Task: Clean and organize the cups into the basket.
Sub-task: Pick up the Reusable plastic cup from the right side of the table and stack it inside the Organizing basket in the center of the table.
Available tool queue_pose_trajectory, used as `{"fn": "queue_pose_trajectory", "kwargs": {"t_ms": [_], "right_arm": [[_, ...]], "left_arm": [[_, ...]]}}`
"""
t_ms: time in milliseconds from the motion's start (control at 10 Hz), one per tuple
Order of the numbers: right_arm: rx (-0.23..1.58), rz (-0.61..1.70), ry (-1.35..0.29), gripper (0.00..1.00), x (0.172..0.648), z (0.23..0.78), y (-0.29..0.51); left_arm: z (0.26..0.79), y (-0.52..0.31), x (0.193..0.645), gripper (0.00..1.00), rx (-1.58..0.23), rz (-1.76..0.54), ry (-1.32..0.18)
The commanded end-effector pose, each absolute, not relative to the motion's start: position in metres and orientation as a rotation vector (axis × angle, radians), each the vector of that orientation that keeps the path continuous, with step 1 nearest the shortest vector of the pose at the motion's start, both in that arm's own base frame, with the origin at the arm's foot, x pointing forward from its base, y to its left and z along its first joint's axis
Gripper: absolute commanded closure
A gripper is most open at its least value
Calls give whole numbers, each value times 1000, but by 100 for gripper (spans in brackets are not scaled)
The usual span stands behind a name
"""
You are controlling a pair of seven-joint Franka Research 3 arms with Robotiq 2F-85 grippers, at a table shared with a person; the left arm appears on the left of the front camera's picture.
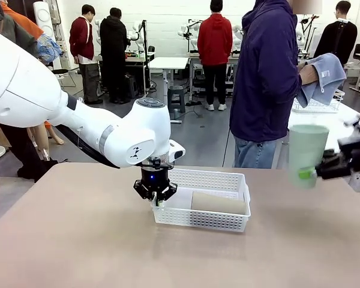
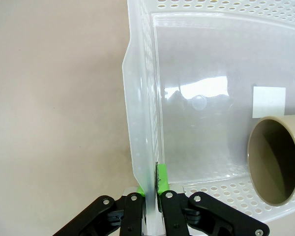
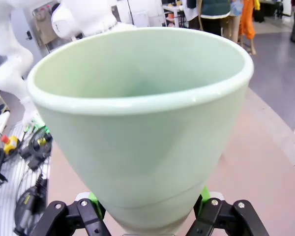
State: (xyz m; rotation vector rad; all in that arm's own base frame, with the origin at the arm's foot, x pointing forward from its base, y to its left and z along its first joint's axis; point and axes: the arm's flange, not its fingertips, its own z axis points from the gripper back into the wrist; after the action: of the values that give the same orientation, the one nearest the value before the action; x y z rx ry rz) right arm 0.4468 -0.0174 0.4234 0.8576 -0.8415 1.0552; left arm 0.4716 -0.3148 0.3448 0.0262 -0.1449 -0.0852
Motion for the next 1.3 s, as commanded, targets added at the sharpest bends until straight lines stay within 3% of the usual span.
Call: {"fn": "queue_pose_trajectory", "kwargs": {"t_ms": [0, 800, 900, 1200], "right_arm": [[847, 1065, -839, 78, 439, 456, -6], [832, 1067, -866, 78, 434, 473, -7], [832, 1065, -865, 20, 434, 473, -7], [508, 1169, -602, 20, 458, 516, 77]], "left_arm": [[345, -315, 472, 100, 26, -85, -146], [345, -315, 472, 100, 26, -85, -146], [345, -315, 472, 100, 26, -85, -146], [345, -315, 472, 100, 26, -85, -146]]}}
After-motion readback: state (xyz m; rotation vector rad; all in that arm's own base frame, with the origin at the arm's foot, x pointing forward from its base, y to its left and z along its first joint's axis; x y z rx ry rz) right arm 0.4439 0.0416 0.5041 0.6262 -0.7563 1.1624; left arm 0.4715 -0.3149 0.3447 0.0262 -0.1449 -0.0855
